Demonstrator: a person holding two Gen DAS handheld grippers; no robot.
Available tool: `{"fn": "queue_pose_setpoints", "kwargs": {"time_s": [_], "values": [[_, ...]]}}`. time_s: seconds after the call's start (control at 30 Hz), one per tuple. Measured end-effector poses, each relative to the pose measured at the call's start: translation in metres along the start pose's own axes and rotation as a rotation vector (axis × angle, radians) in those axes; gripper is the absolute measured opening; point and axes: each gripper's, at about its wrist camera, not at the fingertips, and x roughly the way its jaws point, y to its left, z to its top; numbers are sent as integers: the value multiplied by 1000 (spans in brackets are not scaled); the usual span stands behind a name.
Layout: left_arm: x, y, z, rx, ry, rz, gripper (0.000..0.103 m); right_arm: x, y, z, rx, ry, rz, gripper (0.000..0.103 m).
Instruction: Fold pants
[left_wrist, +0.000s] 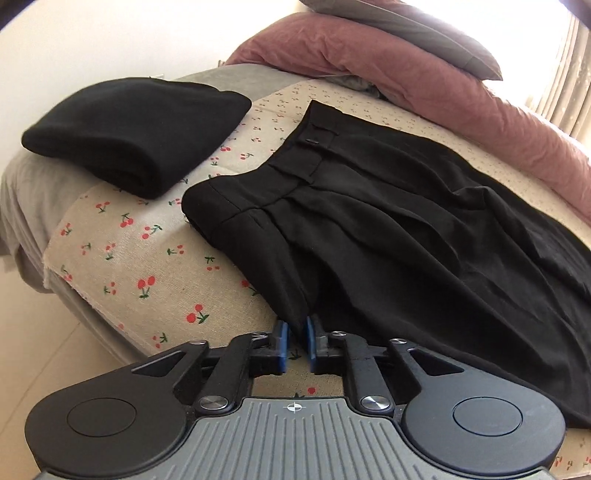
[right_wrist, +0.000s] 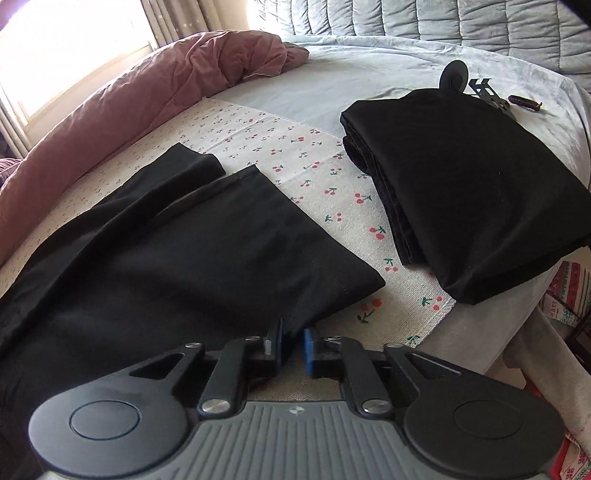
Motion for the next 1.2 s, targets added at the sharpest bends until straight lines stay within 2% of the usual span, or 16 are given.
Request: {"fn": "queue_pose_setpoints", "kwargs": {"time_s": [0.07,0.13,0.17,0.23,0.3,0.4,0.47,0.57,0.67,0.77,1.0,1.07,1.2], "values": [[-13,-13,-1,58,-38,74,58,-10,3,6,-26,-41,-27,49],[-29,-26,-3,124,-120,92,67,-18,3,15,-57,-85,-38,54],[-35,-32,-3,143,-144,88,70,-18,3,20,-63,-96,-45,62],[-38,-44,4,149,-166,45,78,-14,5,31,-76,-118,-63,65],[-35,-58,11,168,-158,-22,81,-3,11,43,-88,-105,-69,65],[-28,-84,22,216,-135,-89,83,12,23,58,-87,-83,-15,67],[-23,-102,32,265,-139,-115,89,22,34,67,-84,-67,23,71],[-14,-132,49,360,-163,-133,92,34,54,83,-113,-53,71,76],[4,-160,72,448,-171,-149,97,45,73,100,-164,-61,78,82],[35,-183,103,508,-142,-197,97,61,94,120,-224,-78,80,86],[124,-221,180,598,-155,-198,97,114,133,159,-308,-63,78,86],[149,-231,198,617,-165,-180,96,132,140,169,-303,-49,77,86],[195,-247,224,716,-162,-164,95,168,156,184,-297,-27,66,83]]}}
